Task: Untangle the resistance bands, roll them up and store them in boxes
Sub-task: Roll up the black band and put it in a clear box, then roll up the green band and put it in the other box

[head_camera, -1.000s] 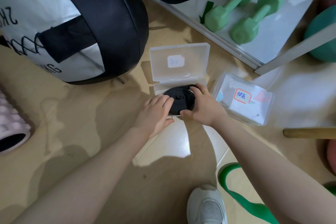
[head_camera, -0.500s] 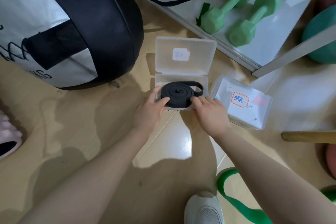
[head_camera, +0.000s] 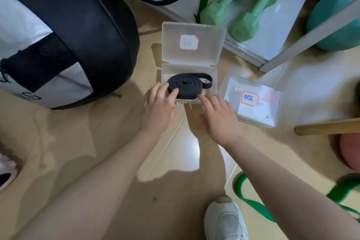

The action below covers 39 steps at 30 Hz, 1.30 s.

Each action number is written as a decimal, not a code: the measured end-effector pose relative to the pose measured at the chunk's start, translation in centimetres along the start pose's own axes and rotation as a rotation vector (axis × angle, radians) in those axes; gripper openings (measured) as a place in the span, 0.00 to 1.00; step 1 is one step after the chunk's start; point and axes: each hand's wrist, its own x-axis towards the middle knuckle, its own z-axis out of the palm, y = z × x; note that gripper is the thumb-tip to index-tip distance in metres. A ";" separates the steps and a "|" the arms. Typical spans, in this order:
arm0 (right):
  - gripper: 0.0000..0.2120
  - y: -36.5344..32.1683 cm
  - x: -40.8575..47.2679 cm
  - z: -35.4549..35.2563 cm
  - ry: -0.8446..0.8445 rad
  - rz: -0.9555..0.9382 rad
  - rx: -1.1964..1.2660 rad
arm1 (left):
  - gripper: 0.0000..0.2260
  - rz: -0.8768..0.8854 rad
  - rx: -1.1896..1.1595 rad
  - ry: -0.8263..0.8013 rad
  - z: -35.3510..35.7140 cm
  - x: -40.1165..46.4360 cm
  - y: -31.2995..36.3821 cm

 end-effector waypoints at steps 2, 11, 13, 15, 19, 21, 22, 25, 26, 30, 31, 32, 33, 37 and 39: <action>0.23 -0.3 -2.7 0.2 0.011 -0.023 0.018 | 0.21 0.107 -0.079 -0.001 -0.1 -1.4 0.4; 0.09 -3.5 -13.0 -2.0 -0.198 0.198 0.091 | 0.14 0.450 -0.087 -0.244 0.1 -6.1 2.3; 0.08 -3.9 -15.7 -3.5 -0.298 0.200 0.062 | 0.14 0.513 -0.096 -0.272 0.1 -7.7 3.4; 0.10 -3.6 -18.2 -4.5 -0.420 0.214 0.014 | 0.14 0.564 -0.099 -0.296 0.0 -9.2 4.3; 0.17 -1.9 -22.2 -4.8 -0.589 0.384 -0.018 | 0.13 0.646 -0.088 -0.333 0.4 -11.1 5.9; 0.21 -1.1 -23.2 -3.8 -0.605 0.499 0.000 | 0.13 0.659 -0.072 -0.363 1.3 -11.6 6.6; 0.22 -0.9 -23.6 -3.2 -0.609 0.550 0.011 | 0.13 0.652 -0.062 -0.373 1.8 -11.8 7.0; 0.21 -0.6 -24.7 -1.2 -0.604 0.570 -0.052 | 0.13 0.593 -0.032 -0.417 3.5 -12.2 8.0; 0.20 -0.5 -25.0 -0.7 -0.589 0.555 -0.077 | 0.13 0.565 -0.029 -0.437 4.2 -12.3 8.3; 0.16 0.1 -25.8 -0.3 -0.518 0.591 -0.051 | 0.15 0.382 -0.213 -0.501 6.5 -13.1 9.2; 0.15 0.1 -25.8 -0.5 -0.495 0.577 -0.021 | 0.18 0.337 -0.268 -0.504 6.9 -13.4 9.3; 0.13 -0.2 -25.7 -0.7 -0.461 0.547 0.017 | 0.21 0.319 -0.294 -0.509 7.2 -13.8 9.5; 0.11 -0.7 -25.6 -0.8 -0.414 0.518 0.068 | 0.24 0.334 -0.293 -0.521 7.3 -14.1 9.6; 0.10 -3.9 -24.3 -0.9 -0.257 0.472 0.324 | 0.29 0.526 -0.176 -0.534 7.3 -14.8 8.7; 0.10 -5.3 -23.6 -1.0 -0.237 0.471 0.430 | 0.28 0.587 -0.114 -0.528 6.8 -15.0 7.9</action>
